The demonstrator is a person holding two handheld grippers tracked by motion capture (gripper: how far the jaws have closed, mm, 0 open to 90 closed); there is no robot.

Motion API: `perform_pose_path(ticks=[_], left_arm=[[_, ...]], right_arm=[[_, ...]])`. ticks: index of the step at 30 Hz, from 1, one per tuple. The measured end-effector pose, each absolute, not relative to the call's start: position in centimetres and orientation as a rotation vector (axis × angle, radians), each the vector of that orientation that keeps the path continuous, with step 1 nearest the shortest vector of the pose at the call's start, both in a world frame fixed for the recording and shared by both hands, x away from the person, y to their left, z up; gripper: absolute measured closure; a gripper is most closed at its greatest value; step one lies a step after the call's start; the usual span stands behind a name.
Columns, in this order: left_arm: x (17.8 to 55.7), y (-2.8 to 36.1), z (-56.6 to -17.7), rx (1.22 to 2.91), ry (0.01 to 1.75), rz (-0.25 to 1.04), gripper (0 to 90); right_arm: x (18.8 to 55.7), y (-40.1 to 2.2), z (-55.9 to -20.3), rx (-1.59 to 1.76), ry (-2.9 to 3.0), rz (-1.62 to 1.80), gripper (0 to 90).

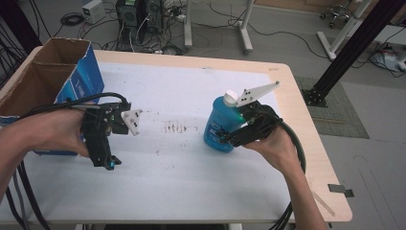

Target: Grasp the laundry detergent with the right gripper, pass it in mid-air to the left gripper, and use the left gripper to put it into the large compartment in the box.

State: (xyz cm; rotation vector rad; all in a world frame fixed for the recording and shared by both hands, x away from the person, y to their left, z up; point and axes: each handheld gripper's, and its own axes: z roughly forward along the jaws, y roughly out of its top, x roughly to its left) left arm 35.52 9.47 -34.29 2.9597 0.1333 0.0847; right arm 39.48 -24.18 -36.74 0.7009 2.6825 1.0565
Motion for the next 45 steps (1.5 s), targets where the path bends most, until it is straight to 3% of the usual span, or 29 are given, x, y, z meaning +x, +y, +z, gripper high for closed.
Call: perform_pose_path(ticks=[45], left_arm=[[35.43,9.66,-34.2,2.95,0.141,0.094,10.0]], right_arm=[[39.62,-24.19,-37.26,0.686,2.69,1.083,36.3]])
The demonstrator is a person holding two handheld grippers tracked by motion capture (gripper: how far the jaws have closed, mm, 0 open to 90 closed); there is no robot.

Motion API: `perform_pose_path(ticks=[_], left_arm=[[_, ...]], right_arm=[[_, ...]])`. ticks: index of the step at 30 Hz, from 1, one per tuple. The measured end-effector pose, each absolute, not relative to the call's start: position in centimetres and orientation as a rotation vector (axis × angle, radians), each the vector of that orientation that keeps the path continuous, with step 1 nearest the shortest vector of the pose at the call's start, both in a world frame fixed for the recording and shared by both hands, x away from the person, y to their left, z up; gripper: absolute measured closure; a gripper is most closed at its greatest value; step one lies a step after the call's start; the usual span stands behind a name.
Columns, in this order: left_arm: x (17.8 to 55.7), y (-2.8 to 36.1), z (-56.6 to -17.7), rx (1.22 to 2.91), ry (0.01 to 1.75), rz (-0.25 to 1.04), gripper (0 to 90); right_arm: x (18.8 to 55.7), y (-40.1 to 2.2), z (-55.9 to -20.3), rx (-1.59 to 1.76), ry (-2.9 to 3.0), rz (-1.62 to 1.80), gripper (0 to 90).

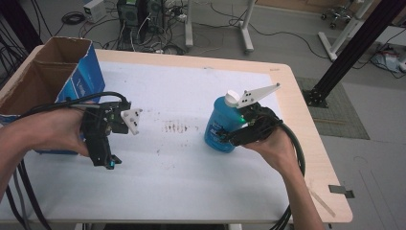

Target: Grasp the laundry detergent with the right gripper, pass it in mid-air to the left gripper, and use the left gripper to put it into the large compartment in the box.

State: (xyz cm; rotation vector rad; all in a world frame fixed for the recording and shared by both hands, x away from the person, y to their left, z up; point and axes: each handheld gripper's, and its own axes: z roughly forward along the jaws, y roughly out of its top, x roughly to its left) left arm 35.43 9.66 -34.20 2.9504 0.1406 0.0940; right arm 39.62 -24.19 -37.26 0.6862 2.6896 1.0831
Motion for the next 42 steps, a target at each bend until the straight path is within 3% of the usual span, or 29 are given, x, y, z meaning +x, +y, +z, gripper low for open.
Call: perform_pose_path(ticks=[19,24,34,42], left_arm=[[35.6,9.8,-33.6,2.913,0.161,0.085,10.0],[36.3,9.9,-31.8,2.866,0.173,0.079,10.0],[38.7,8.3,-26.0,2.758,0.166,0.065,9.9],[39.9,6.0,-23.3,2.731,0.178,0.023,10.0]], right_arm=[[39.9,-24.6,-37.4,0.68,2.68,1.123,45.1],[40.0,-24.4,-37.1,0.645,2.702,1.154,45.8],[40.2,-18.4,-32.3,0.235,2.829,1.161,45.8],[40.6,-14.2,-31.8,0.071,2.893,1.151,45.7]])
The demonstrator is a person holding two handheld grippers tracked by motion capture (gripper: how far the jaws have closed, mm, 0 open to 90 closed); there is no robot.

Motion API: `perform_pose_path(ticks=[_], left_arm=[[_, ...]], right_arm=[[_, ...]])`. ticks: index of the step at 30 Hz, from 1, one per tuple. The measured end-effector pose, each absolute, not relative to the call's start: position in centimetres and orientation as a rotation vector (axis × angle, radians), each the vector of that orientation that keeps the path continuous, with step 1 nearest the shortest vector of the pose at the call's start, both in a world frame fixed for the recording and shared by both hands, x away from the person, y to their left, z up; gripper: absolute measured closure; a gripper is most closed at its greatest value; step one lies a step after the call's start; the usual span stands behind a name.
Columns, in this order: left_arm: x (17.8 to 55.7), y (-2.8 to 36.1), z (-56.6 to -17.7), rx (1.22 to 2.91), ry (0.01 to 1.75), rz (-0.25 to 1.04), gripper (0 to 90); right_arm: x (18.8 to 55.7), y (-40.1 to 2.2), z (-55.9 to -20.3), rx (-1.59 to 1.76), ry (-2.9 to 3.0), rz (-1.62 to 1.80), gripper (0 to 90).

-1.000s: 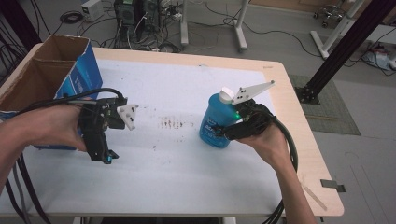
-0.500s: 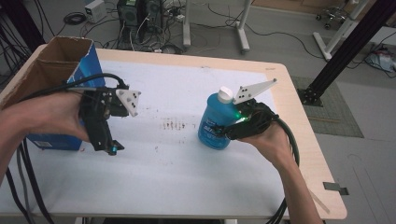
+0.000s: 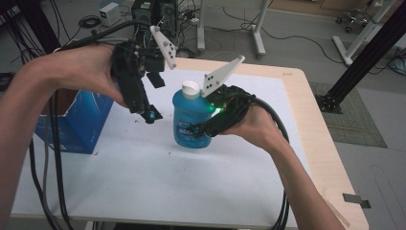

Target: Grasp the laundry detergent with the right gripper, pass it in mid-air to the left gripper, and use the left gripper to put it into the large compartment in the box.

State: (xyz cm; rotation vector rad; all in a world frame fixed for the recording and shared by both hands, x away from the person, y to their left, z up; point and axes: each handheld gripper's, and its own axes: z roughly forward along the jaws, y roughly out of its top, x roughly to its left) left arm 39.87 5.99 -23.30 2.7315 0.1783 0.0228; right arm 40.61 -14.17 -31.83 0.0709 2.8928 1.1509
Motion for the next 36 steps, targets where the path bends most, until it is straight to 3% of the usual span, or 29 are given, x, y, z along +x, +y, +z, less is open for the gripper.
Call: perform_pose_path(ticks=[13,36], left_arm=[[40.3,3.0,-24.2,2.748,0.182,-0.005,10.3],[40.2,1.7,-24.3,2.769,0.16,-0.013,23.5]], right_arm=[[40.8,-12.3,-32.3,0.038,2.907,1.173,45.5],[40.7,-12.3,-32.6,0.037,2.917,1.173,45.4]])
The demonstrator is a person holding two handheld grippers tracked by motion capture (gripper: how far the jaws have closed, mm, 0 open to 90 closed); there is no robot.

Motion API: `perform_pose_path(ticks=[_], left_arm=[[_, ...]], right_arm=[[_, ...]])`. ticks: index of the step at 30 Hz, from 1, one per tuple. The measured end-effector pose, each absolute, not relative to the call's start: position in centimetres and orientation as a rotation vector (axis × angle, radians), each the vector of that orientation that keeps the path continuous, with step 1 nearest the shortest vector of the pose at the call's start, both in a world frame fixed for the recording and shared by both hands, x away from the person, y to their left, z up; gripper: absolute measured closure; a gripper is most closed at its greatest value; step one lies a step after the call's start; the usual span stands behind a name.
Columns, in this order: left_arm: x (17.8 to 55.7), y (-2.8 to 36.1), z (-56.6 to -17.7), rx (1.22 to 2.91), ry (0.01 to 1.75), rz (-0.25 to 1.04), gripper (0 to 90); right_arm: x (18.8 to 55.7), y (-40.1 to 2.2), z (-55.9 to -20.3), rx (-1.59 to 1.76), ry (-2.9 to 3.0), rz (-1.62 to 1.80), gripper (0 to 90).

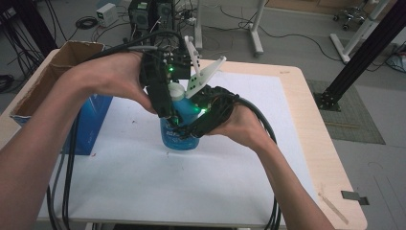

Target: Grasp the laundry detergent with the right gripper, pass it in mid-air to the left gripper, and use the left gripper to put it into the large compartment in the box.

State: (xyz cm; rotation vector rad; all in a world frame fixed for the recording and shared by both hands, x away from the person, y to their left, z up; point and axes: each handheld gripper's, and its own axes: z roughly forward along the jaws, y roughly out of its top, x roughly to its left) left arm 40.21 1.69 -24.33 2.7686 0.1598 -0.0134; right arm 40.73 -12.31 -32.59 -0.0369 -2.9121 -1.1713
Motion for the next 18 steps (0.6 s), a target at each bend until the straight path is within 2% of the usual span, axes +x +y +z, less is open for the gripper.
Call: perform_pose_path(ticks=[18], left_arm=[[40.11,1.32,-24.29,2.79,0.133,-0.012,32.4]], right_arm=[[40.58,-12.31,-32.67,-0.043,-2.893,-1.171,45.3]])
